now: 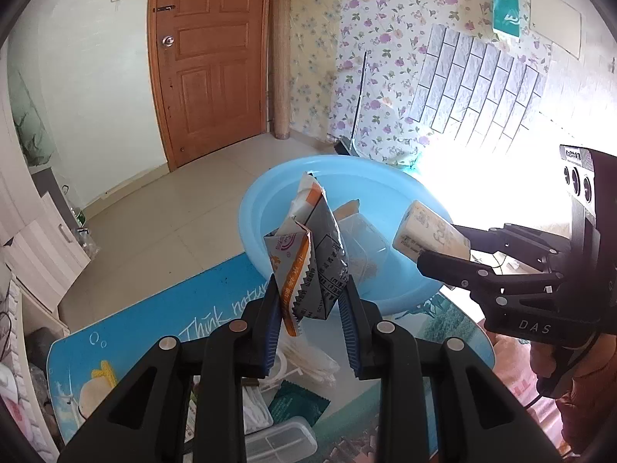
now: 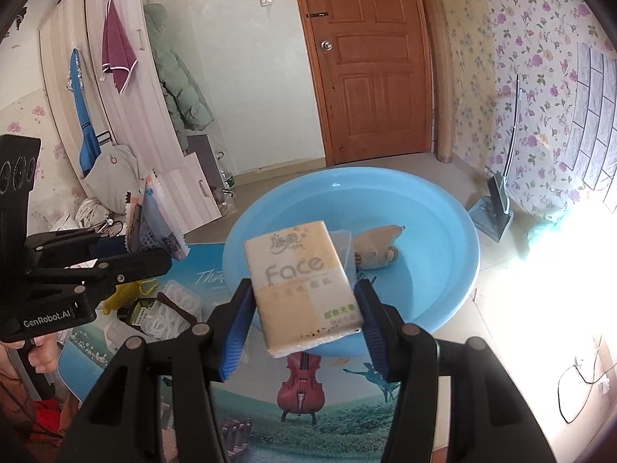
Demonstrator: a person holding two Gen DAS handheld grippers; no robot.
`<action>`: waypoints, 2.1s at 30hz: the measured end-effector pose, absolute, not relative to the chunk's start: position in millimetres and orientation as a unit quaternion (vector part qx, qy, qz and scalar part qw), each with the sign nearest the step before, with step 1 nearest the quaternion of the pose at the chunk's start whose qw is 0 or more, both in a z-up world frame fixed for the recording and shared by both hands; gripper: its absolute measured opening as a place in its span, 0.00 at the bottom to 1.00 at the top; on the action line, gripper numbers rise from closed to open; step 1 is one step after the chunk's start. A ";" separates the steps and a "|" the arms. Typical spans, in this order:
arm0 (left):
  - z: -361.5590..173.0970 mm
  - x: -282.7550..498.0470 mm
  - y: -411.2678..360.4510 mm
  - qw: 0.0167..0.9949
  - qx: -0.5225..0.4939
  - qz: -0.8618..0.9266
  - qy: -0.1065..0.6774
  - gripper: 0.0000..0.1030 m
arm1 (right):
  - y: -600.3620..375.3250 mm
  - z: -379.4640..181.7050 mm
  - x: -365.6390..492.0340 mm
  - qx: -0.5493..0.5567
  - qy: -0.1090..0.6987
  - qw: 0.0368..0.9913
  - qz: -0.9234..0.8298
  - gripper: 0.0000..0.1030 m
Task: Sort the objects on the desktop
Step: 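Drop the patterned packet from left gripper while right releases Face pack into basin, then move both grippers back over the table toward the charger and container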
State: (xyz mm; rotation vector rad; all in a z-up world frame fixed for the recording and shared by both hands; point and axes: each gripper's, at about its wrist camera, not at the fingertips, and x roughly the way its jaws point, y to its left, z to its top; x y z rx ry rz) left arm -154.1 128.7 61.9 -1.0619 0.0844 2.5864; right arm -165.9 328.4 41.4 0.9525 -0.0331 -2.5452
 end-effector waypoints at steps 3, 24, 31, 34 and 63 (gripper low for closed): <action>57.2 -166.9 139.1 0.182 -0.378 0.907 0.034 0.26 | 331.7 38.8 -175.1 0.347 -0.016 0.205 -0.915 0.50; 46.5 -150.1 127.8 0.183 -0.380 0.907 0.025 0.86 | 340.6 23.3 -200.7 0.381 -0.039 0.138 -0.913 0.60; 35.5 -107.6 94.3 0.161 -0.384 0.909 0.011 0.89 | 336.0 28.9 -186.8 0.372 -0.021 0.098 -0.923 0.67; 30.0 -90.3 82.0 0.154 -0.383 0.911 0.013 0.91 | 338.6 31.0 -178.2 0.367 -0.031 0.080 -0.926 0.67; -14.4 -5.0 13.3 0.077 -0.392 0.916 -0.035 0.96 | 188.7 -3.4 -53.3 0.370 0.057 0.264 -0.889 0.66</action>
